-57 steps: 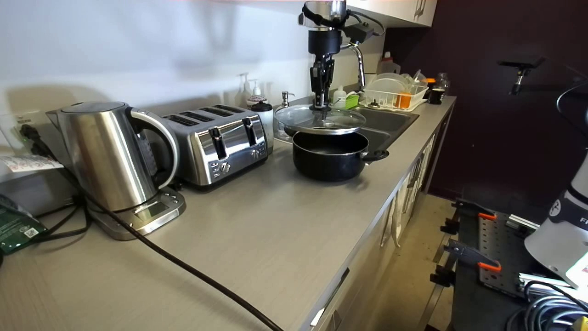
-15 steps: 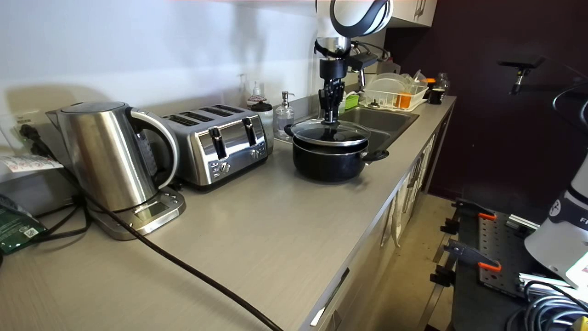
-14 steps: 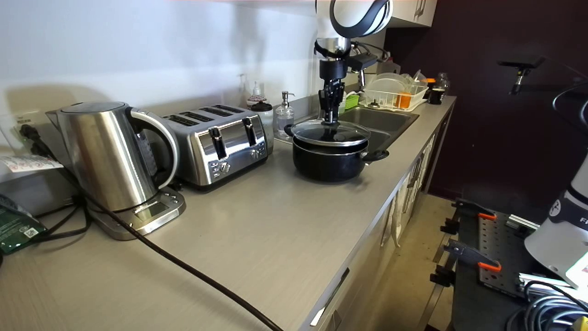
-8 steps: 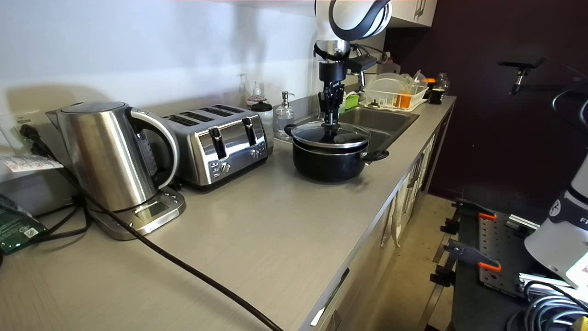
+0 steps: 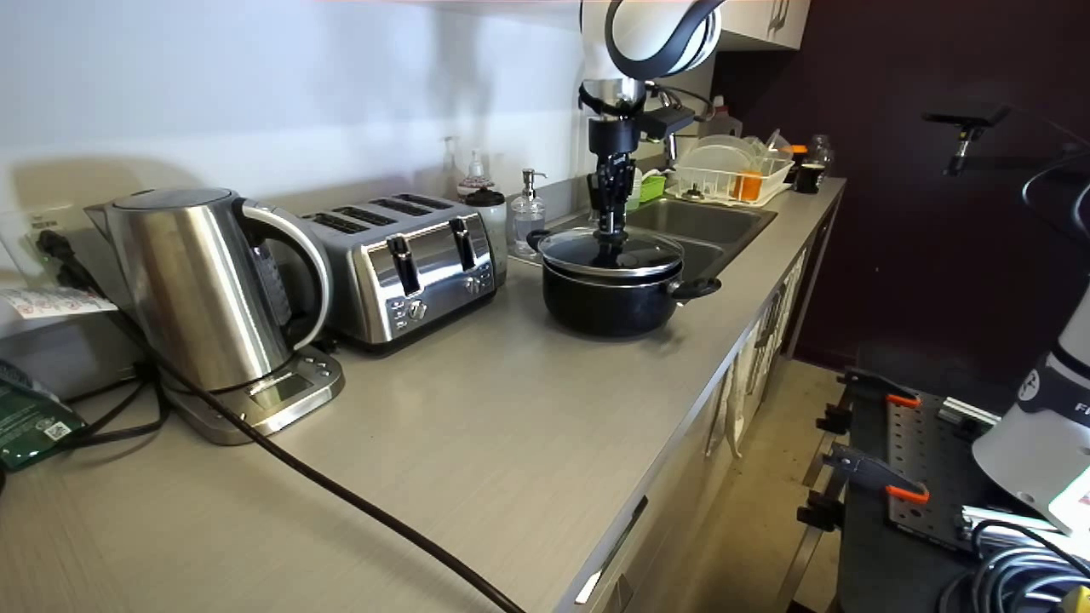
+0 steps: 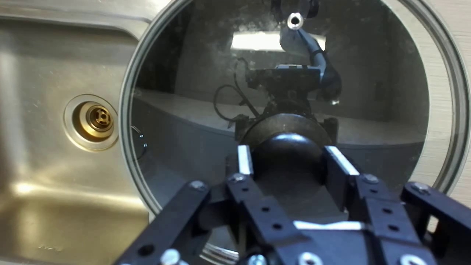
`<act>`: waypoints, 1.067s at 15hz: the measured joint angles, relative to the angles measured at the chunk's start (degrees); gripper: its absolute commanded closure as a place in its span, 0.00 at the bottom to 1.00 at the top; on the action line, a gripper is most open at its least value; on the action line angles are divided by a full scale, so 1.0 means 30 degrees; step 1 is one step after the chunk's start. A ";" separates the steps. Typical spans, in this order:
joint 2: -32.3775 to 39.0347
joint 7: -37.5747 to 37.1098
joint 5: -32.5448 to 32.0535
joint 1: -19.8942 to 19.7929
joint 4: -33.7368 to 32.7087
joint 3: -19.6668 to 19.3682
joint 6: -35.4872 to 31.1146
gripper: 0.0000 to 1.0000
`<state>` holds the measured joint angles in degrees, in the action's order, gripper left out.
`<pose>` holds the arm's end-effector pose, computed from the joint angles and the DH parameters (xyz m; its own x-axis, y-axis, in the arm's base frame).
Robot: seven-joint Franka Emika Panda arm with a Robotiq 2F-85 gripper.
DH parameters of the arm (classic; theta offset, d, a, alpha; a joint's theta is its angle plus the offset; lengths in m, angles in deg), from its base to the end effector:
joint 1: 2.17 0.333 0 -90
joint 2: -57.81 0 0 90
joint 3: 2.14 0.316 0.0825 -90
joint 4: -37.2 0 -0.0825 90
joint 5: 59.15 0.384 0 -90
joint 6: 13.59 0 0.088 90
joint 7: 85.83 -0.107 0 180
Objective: Put the lid on the pot
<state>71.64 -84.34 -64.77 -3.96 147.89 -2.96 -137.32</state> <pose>0.6046 -0.0311 0.3625 0.9992 0.0351 -0.0183 0.0365 -0.9958 0.0836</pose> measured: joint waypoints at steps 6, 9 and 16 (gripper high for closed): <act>0.0622 -0.0020 0.0000 -0.0007 -0.0688 -0.0001 0.0000 0.75; 0.0903 -0.0022 0.0000 -0.0007 -0.0984 -0.0001 0.0001 0.75; 0.1063 -0.0030 0.0000 -0.0008 -0.1174 -0.0001 0.0001 0.75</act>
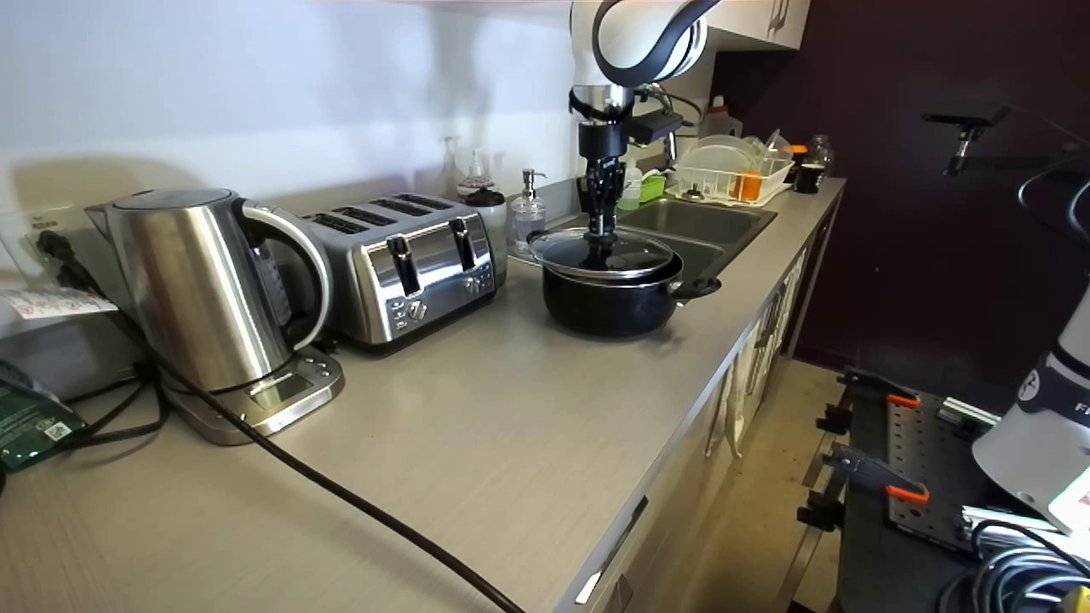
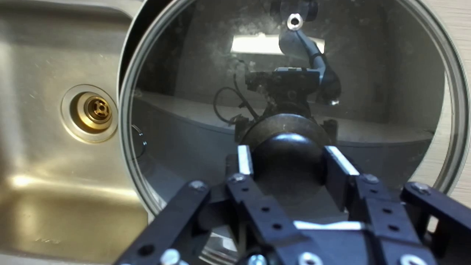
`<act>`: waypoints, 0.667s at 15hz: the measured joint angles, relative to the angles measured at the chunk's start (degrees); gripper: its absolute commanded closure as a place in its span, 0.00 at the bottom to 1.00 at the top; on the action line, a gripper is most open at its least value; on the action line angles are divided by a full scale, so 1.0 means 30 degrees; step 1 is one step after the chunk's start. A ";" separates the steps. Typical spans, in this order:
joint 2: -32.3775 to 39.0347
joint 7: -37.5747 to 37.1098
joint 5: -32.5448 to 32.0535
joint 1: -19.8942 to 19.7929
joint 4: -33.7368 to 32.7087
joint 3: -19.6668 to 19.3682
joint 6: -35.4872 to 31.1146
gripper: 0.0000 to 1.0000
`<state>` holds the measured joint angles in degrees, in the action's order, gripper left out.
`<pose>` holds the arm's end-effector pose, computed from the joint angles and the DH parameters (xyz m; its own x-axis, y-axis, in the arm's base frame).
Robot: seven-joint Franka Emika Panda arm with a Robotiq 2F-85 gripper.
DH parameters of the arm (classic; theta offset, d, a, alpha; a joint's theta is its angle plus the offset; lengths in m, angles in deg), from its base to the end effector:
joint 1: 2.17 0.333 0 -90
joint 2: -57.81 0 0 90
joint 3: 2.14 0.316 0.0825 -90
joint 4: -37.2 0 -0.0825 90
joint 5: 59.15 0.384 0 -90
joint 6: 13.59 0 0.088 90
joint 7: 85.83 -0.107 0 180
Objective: Put the lid on the pot
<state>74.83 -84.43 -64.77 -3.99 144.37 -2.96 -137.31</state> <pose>0.6218 -0.0321 0.3559 0.9994 0.0332 -0.0127 0.0342 -0.9958 0.0849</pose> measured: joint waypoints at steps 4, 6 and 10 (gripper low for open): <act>-0.0021 0.0003 0.0000 0.0000 0.0046 0.0000 0.0000 0.75; -0.0069 0.0005 0.0000 0.0000 0.0102 0.0000 0.0000 0.75; -0.0220 0.0014 0.0000 -0.0001 0.0332 0.0000 0.0000 0.75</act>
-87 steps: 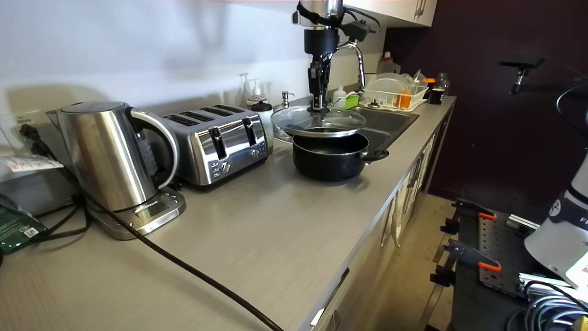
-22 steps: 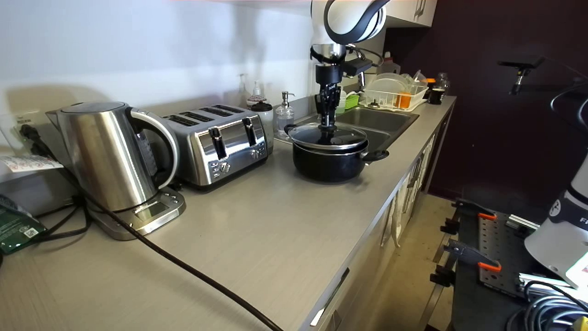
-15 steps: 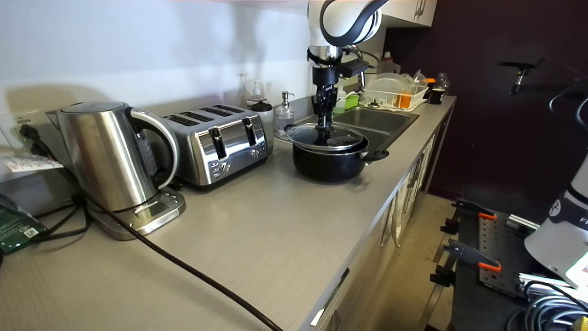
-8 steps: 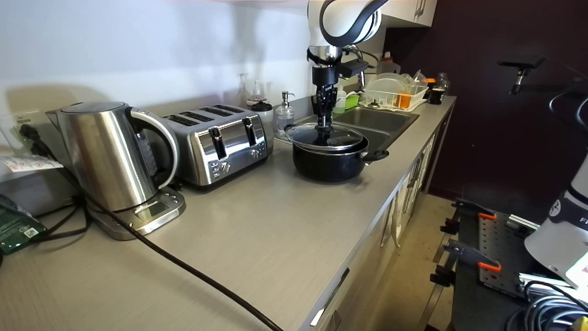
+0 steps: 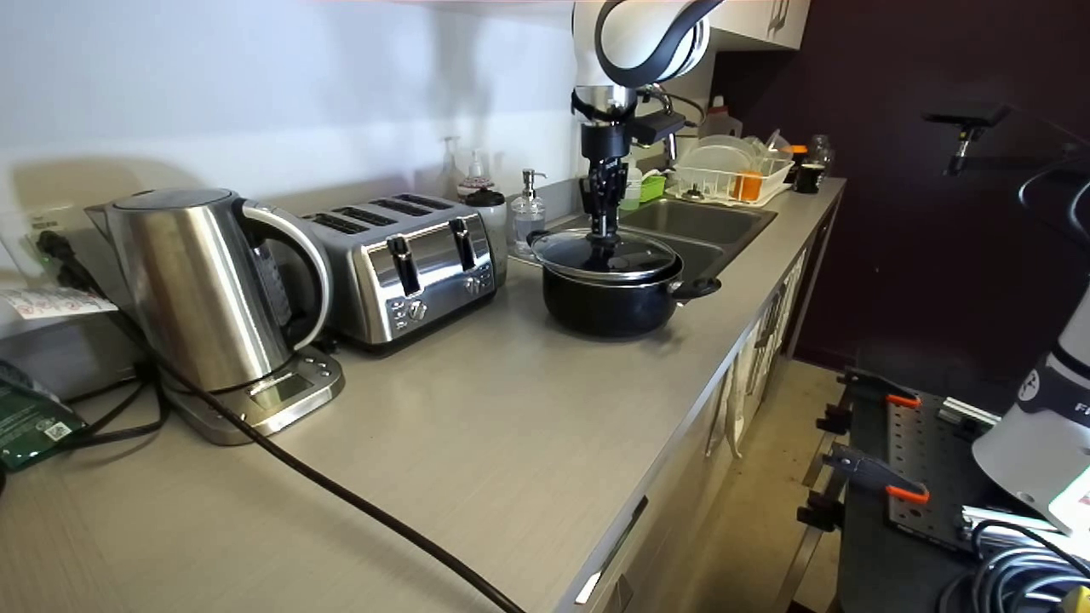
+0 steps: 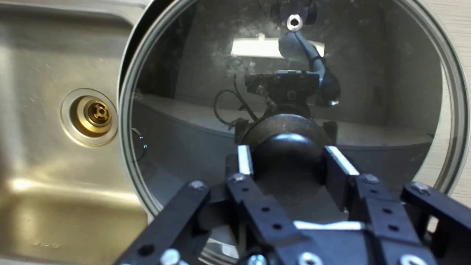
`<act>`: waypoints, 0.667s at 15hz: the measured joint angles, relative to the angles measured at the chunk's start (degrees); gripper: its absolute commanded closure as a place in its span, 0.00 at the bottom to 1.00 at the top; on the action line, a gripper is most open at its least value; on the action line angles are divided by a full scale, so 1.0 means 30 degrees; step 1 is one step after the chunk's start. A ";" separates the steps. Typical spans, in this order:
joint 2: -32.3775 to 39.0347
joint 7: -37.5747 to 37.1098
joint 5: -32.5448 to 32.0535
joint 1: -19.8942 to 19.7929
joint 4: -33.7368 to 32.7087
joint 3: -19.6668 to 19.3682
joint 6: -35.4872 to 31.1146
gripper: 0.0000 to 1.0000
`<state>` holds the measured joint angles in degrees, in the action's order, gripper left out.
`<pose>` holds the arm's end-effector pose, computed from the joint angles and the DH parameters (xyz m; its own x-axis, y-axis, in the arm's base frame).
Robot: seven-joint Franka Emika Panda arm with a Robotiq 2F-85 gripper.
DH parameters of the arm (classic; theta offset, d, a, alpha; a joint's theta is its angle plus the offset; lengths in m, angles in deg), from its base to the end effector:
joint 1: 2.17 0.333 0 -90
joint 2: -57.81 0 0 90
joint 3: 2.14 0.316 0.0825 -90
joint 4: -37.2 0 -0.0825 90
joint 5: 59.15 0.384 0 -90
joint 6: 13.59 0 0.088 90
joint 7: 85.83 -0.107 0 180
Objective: Put the lid on the pot
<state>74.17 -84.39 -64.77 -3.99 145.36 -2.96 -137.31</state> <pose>0.6171 -0.0319 0.3553 0.9993 0.0339 -0.0185 0.0353 -0.9958 0.0843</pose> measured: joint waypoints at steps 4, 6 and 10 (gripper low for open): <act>-0.0298 0.0013 0.0000 0.0000 0.0446 0.0000 0.0000 0.75; -0.0499 0.0013 0.0000 -0.0006 0.0716 0.0000 -0.0001 0.75; -0.0780 0.0013 0.0000 -0.0060 0.1101 -0.0009 -0.0001 0.75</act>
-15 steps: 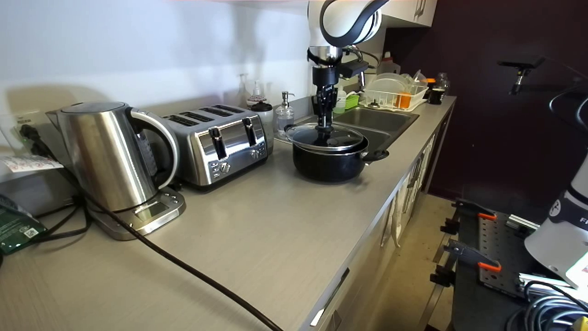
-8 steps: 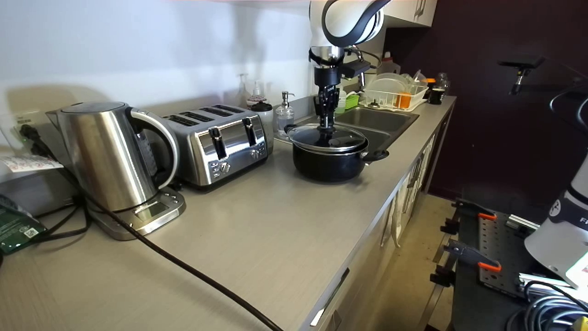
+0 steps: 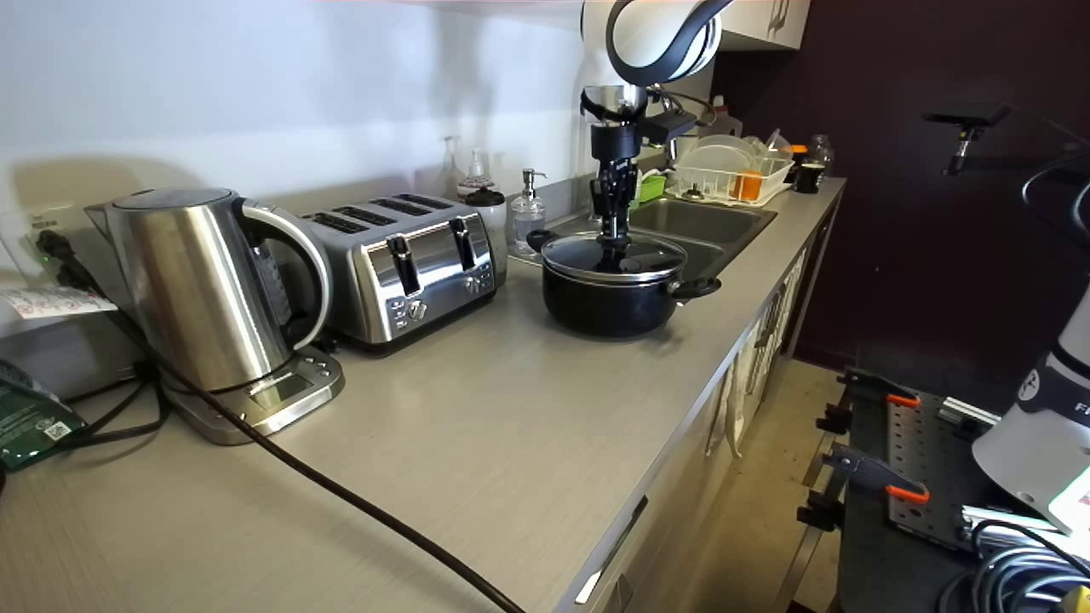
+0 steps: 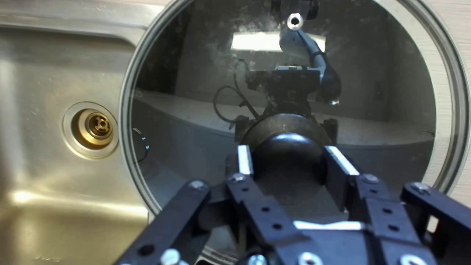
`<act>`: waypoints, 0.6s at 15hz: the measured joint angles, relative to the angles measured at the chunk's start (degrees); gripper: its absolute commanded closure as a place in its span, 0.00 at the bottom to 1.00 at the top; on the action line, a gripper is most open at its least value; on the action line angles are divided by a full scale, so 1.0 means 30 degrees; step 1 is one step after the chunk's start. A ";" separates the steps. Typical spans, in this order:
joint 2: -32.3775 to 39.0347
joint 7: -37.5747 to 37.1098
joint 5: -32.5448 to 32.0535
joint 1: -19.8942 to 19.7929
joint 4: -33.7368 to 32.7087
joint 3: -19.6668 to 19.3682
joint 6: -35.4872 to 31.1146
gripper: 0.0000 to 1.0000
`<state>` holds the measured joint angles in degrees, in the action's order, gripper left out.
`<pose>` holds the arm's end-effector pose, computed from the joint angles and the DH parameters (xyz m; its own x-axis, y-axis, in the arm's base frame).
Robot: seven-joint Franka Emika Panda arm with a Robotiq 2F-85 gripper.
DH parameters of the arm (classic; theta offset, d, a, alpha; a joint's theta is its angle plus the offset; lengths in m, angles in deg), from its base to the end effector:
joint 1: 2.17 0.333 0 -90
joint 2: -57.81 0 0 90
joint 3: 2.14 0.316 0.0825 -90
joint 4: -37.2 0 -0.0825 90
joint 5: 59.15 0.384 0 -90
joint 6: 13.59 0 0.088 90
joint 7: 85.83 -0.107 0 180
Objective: Put the lid on the pot
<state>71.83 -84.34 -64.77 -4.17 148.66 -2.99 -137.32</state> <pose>0.6011 -0.0335 0.3544 0.9989 0.0309 -0.0350 0.0337 -0.9960 0.0824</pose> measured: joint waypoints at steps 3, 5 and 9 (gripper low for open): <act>-0.0088 0.0000 0.0000 -0.0044 0.0134 -0.0063 0.0000 0.75; -0.0088 0.0000 0.0000 -0.0079 0.0135 -0.0096 0.0000 0.75; -0.0091 0.0000 0.0000 -0.0101 0.0131 -0.0099 0.0000 0.75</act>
<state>71.56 -84.35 -64.77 -4.47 149.06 -3.28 -137.32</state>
